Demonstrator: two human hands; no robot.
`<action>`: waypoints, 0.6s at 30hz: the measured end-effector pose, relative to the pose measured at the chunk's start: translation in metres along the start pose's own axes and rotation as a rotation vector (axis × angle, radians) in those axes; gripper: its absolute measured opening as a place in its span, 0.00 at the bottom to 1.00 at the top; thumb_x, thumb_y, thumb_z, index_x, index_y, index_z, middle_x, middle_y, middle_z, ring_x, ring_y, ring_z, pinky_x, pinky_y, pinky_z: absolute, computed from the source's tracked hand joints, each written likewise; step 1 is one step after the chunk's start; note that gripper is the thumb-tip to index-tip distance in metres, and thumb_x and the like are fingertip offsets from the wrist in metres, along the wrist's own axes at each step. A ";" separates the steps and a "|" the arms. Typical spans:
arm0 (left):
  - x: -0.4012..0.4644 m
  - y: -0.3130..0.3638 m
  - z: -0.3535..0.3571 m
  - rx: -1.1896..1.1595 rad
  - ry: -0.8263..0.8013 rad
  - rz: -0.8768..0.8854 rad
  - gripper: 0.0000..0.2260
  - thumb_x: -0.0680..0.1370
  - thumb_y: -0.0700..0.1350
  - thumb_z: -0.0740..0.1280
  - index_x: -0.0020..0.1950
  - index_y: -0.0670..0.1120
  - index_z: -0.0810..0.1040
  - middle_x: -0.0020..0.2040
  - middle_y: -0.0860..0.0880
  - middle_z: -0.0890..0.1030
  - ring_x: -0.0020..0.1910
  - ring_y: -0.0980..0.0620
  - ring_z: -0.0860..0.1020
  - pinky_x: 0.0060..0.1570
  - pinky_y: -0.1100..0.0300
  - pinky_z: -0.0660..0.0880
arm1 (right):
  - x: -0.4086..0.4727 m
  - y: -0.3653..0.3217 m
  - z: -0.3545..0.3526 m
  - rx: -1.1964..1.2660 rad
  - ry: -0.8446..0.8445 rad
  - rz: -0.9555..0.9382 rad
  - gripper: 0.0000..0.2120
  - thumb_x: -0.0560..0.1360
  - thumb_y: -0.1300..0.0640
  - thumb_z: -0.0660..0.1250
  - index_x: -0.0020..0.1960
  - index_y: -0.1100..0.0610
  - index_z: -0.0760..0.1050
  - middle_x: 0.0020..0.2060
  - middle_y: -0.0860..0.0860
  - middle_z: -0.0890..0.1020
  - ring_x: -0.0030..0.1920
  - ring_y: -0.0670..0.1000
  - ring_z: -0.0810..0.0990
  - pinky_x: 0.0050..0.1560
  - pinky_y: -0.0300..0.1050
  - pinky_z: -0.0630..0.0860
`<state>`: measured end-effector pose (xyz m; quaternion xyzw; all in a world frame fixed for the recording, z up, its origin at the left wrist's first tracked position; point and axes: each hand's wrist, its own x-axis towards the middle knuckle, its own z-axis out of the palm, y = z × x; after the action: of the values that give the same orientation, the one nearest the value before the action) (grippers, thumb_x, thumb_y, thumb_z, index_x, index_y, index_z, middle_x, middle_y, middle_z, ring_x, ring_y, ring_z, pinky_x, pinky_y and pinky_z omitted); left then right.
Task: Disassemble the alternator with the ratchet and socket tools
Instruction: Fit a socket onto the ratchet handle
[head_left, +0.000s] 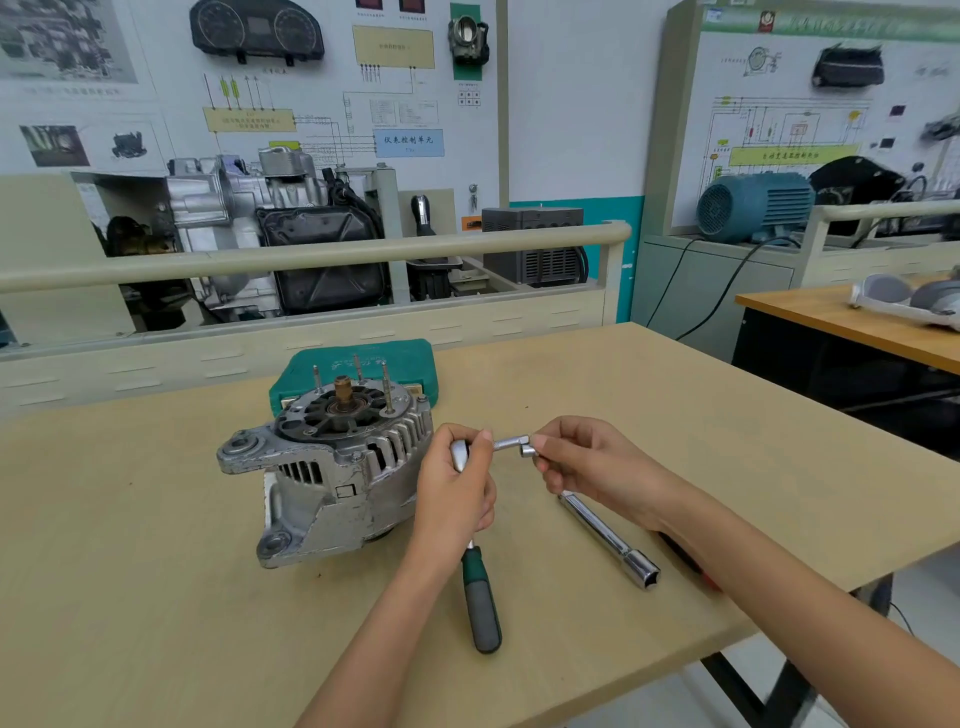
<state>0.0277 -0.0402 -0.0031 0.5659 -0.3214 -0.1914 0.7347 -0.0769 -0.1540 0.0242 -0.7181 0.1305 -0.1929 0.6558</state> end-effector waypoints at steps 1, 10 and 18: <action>0.000 0.000 0.000 0.003 -0.006 0.002 0.09 0.81 0.42 0.60 0.41 0.44 0.65 0.20 0.51 0.62 0.16 0.56 0.57 0.19 0.70 0.55 | -0.001 0.000 0.003 -0.010 -0.001 -0.005 0.06 0.78 0.62 0.62 0.43 0.62 0.73 0.30 0.51 0.75 0.28 0.47 0.71 0.32 0.37 0.71; 0.000 0.005 -0.005 0.016 0.006 0.023 0.09 0.81 0.41 0.60 0.42 0.43 0.65 0.19 0.52 0.62 0.16 0.56 0.58 0.18 0.69 0.56 | -0.004 -0.009 -0.002 -0.035 0.064 -0.011 0.06 0.79 0.62 0.61 0.45 0.63 0.72 0.31 0.51 0.75 0.28 0.46 0.71 0.34 0.37 0.72; -0.001 0.012 -0.003 0.067 -0.050 0.038 0.08 0.81 0.41 0.60 0.42 0.42 0.64 0.19 0.52 0.62 0.15 0.56 0.58 0.18 0.69 0.55 | -0.005 -0.018 -0.001 -0.069 0.045 -0.048 0.06 0.78 0.62 0.61 0.43 0.62 0.73 0.31 0.52 0.76 0.27 0.47 0.72 0.33 0.37 0.73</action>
<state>0.0284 -0.0338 0.0073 0.5788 -0.3567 -0.1808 0.7106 -0.0830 -0.1510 0.0414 -0.7386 0.1345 -0.2199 0.6230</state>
